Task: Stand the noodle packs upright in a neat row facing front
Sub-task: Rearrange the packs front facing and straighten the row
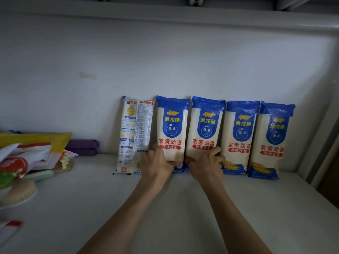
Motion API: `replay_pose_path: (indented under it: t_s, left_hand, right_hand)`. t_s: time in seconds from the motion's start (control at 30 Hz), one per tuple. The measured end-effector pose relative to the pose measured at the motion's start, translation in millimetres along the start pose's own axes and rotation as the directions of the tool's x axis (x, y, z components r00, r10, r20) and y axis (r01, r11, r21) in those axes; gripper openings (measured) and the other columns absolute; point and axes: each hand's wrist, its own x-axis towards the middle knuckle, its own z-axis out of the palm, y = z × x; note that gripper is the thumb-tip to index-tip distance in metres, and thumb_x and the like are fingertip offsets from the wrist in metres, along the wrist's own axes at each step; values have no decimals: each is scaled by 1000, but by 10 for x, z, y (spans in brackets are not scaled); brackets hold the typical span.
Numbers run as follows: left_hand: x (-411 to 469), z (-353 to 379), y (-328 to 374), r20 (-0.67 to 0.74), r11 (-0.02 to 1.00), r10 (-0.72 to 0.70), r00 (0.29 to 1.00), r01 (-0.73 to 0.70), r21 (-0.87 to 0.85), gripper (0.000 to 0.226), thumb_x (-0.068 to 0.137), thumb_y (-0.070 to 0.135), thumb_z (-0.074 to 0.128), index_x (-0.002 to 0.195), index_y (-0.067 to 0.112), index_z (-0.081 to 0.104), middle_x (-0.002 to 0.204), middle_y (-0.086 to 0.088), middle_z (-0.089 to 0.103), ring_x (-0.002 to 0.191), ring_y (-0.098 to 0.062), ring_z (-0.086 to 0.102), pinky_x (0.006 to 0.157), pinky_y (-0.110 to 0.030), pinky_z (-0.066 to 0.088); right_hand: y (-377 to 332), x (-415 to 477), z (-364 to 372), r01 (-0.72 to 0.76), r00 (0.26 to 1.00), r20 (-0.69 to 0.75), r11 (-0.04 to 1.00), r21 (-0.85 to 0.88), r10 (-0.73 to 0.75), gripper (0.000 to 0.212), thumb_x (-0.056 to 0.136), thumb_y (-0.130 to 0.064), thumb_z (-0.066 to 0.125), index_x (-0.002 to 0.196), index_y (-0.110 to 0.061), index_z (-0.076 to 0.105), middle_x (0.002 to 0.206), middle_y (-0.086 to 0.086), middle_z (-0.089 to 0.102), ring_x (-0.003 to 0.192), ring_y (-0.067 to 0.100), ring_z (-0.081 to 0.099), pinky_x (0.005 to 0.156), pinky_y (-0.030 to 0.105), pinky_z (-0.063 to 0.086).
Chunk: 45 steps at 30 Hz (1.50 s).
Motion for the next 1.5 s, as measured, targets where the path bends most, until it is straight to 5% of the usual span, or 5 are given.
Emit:
replay_pose_path:
  t_s: [0.57, 0.87, 1.0, 1.2, 1.5]
  left_hand:
    - [-17, 103, 64, -8, 994, -50, 999, 49, -102, 56, 82, 24, 74, 126, 8, 42, 122, -13, 60, 112, -31, 60, 85, -39, 53]
    - [120, -912, -173, 187, 935, -42, 981, 105, -338, 27, 79, 34, 76, 88, 9, 71, 81, -1, 73, 74, -18, 71, 65, -33, 58]
    - [344, -1122, -508, -257, 910, -169, 952, 50, -413, 17, 83, 31, 67, 89, 16, 72, 81, 5, 70, 78, -19, 66, 68, -26, 49]
    - [487, -837, -714, 53, 682, -174, 983, 159, -714, 48, 71, 53, 71, 108, 24, 67, 99, 8, 72, 85, -10, 69, 65, -26, 50]
    - [557, -902, -740, 132, 521, -142, 981, 187, -833, 23, 74, 34, 79, 91, 19, 76, 89, -2, 78, 88, -25, 73, 85, -45, 57]
  right_hand:
    - [-9, -11, 9, 58, 998, 19, 994, -88, -56, 97, 78, -11, 73, 144, -11, 3, 130, 26, 42, 115, 41, 54, 94, 47, 49]
    - [-148, -189, -60, 118, 993, 31, 971, -206, -114, 77, 79, -6, 72, 139, -5, 23, 131, 20, 43, 117, 35, 55, 91, 41, 50]
    - [-362, -298, -2, 299, 931, 220, 954, -2, -292, 38, 88, -7, 64, 124, -7, 52, 123, 11, 60, 114, 29, 58, 95, 39, 52]
    - [-712, -518, 374, 296, 882, 279, 907, 300, -380, 21, 90, -7, 57, 111, -6, 56, 113, 8, 64, 103, 26, 61, 84, 35, 57]
    - [-586, -628, 779, 242, 846, 343, 866, 437, -409, 33, 85, -6, 65, 117, -11, 58, 111, 4, 68, 103, 19, 64, 75, 21, 51]
